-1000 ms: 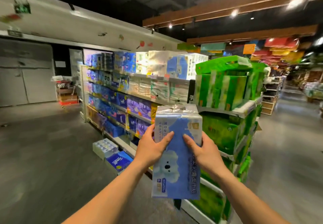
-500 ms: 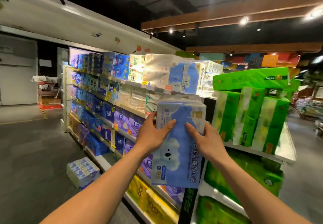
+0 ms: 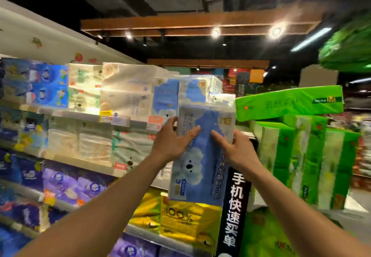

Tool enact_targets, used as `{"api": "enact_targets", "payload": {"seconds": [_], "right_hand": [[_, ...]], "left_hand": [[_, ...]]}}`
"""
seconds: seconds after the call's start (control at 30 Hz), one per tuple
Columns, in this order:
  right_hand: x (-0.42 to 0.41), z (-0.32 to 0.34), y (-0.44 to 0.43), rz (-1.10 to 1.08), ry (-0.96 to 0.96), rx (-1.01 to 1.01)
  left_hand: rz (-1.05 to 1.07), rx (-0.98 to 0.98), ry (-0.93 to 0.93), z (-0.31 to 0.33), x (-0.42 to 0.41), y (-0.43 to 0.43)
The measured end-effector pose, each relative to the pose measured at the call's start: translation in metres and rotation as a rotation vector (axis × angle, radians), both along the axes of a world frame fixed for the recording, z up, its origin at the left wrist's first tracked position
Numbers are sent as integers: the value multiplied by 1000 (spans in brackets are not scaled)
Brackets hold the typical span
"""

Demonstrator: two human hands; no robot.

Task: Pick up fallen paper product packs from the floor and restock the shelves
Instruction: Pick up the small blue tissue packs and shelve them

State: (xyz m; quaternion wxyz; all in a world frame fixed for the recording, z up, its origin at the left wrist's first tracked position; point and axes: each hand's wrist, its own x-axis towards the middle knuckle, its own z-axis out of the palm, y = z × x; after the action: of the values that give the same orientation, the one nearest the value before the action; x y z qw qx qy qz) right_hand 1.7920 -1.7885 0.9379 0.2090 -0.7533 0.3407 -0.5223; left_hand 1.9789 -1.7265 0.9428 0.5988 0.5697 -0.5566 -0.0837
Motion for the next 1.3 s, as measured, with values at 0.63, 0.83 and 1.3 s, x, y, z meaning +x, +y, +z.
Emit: {"api": "enact_targets", "payload": {"seconds": [0.63, 0.83, 1.3], "right_hand": [[49, 158, -174, -192, -6, -96], [57, 176, -208, -236, 4, -88], [50, 193, -218, -499, 130, -108]], "left_hand": [[-285, -182, -19, 148, 64, -243], [-387, -205, -79, 166, 71, -295], [-430, -289, -221, 167, 60, -342]]}}
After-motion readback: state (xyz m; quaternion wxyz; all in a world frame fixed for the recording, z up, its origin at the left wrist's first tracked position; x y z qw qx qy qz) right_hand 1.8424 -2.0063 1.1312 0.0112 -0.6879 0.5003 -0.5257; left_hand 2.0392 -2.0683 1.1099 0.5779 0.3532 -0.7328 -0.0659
